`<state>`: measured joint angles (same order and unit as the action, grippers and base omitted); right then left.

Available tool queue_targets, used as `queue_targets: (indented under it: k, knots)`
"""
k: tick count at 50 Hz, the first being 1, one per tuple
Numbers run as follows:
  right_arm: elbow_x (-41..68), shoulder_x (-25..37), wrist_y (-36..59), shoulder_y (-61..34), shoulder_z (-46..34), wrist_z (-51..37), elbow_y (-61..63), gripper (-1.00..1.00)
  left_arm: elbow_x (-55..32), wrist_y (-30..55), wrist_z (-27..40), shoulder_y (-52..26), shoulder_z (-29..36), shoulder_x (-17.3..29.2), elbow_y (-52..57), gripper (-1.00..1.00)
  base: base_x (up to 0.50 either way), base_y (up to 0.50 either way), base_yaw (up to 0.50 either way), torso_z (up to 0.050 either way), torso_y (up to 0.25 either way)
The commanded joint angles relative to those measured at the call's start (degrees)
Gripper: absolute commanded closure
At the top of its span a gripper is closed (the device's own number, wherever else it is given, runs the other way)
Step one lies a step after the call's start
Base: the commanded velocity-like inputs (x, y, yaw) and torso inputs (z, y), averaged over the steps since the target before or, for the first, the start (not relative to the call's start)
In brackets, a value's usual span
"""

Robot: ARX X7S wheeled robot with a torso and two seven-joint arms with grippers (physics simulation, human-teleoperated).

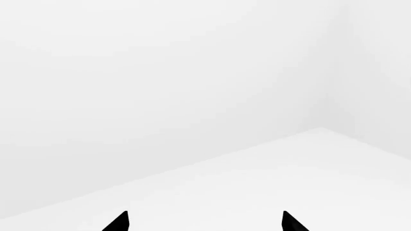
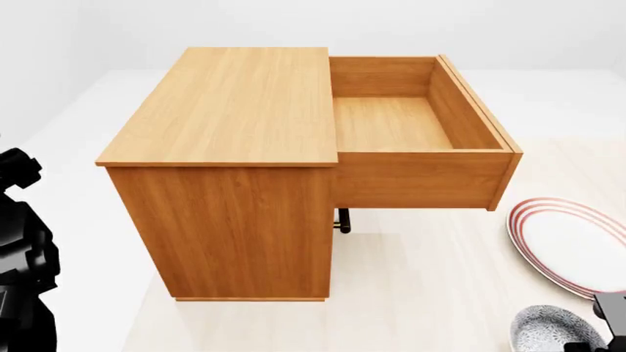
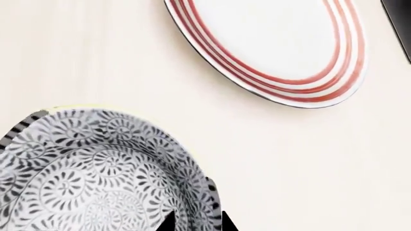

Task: Open the top drawer of the cabinet and put the bowl in it.

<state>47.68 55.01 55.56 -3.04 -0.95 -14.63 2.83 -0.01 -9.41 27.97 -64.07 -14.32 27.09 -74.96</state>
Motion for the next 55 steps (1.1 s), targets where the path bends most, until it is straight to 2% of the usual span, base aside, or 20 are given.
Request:
queue_targets:
  k: [1, 14, 19, 25, 31, 36, 41, 55]
  knots:
    - [0.33, 1.39, 1.0, 3.36, 3.12, -1.56, 5.5, 1.0, -0.02, 0.01, 0.07, 0.12, -0.02, -0.01, 0.0, -1.0, 0.0, 0.0, 0.0, 0.0, 0.0]
    - [11.72, 7.99, 9.6, 5.35, 18.5, -9.73, 24.12, 1.0, -0.05, -0.01, 0.07, 0.25, -0.06, -0.06, 0.0, -1.0, 0.0, 0.0, 0.0, 0.0, 0.0]
    - [17.17, 10.64, 14.91, 1.65, 23.22, -15.58, 28.95, 1.0, -0.12, -0.03, -0.03, 0.29, -0.16, -0.03, 0.0, -1.0, 0.0, 0.0, 0.0, 0.0, 0.0]
    - [22.17, 13.46, 18.67, -4.59, 24.23, -21.45, 30.43, 1.0, -0.2, -0.02, -0.18, 0.29, -0.33, 0.1, 0.0, -1.0, 0.0, 0.0, 0.0, 0.0, 0.0]
    - [25.66, 17.33, 20.19, -14.19, 19.51, -27.28, 29.04, 1.0, -0.18, -0.1, -0.26, 0.34, -0.43, 0.1, 0.0, -1.0, 0.0, 0.0, 0.0, 0.0, 0.0]
    - [27.04, 19.67, 21.42, -25.89, 9.87, -31.04, 28.31, 1.0, -0.16, -0.09, -0.28, 0.38, -0.5, 0.07, 0.0, -1.0, 0.0, 0.0, 0.0, 0.0, 0.0]
    - [25.94, 19.71, 24.06, -35.29, 3.06, -33.18, 28.75, 1.0, -0.11, -0.07, -0.26, 0.33, -0.53, 0.11, 0.0, -1.0, 0.0, 0.0, 0.0, 0.0, 0.0]
    - [19.23, 17.53, 27.27, -52.36, -6.78, -34.01, 31.65, 1.0, -0.05, -0.17, -0.22, 0.42, -0.6, 0.0, 0.0, -1.0, 0.0, 0.0, 0.0, 0.0, 0.0]
